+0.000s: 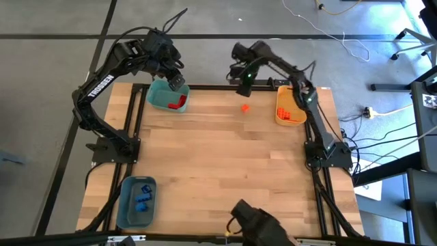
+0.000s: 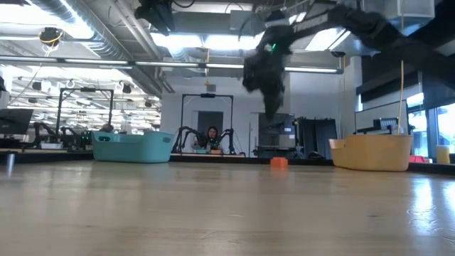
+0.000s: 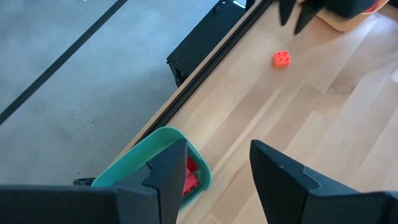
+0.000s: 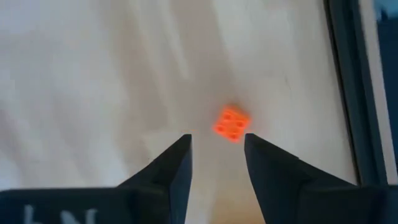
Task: Sort & place blocks by color
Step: Put the orange game piece into the yellow bin
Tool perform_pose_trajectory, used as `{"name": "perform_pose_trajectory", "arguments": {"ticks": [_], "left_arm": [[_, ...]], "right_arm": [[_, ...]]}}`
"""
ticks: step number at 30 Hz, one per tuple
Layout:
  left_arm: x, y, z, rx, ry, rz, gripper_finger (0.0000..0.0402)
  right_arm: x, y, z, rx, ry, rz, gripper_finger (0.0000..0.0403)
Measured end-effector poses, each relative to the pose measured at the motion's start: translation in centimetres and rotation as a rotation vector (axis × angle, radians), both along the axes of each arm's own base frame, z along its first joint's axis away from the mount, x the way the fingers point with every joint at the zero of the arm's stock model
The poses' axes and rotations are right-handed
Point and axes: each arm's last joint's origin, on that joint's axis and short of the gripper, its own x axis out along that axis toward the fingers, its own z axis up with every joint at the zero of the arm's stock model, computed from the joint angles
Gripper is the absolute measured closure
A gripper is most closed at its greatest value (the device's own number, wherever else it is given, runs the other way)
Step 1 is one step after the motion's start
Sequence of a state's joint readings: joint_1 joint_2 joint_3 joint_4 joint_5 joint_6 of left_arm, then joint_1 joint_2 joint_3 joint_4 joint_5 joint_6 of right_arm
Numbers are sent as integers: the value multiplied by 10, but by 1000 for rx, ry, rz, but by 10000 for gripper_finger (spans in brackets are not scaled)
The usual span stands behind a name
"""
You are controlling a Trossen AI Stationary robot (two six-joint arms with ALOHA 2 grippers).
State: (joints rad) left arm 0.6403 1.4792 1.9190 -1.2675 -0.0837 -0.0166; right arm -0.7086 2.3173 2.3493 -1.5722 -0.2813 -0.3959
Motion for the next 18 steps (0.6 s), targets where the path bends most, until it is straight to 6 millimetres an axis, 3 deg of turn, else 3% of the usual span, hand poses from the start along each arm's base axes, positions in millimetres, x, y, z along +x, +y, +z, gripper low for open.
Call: {"name": "perform_pose_trajectory", "arguments": {"ticks": [4,9,18], "left_arm": [[0,0,0,0,1,0,233],[0,0,0,-2,4,0,233],[0,0,0,-1,4,-1,233]], "right_arm": [[-15,16,49,12,-141,-46,254],[-27,28,91,-66,-273,-104,254],[-28,31,98,-102,-307,-63,254]]}}
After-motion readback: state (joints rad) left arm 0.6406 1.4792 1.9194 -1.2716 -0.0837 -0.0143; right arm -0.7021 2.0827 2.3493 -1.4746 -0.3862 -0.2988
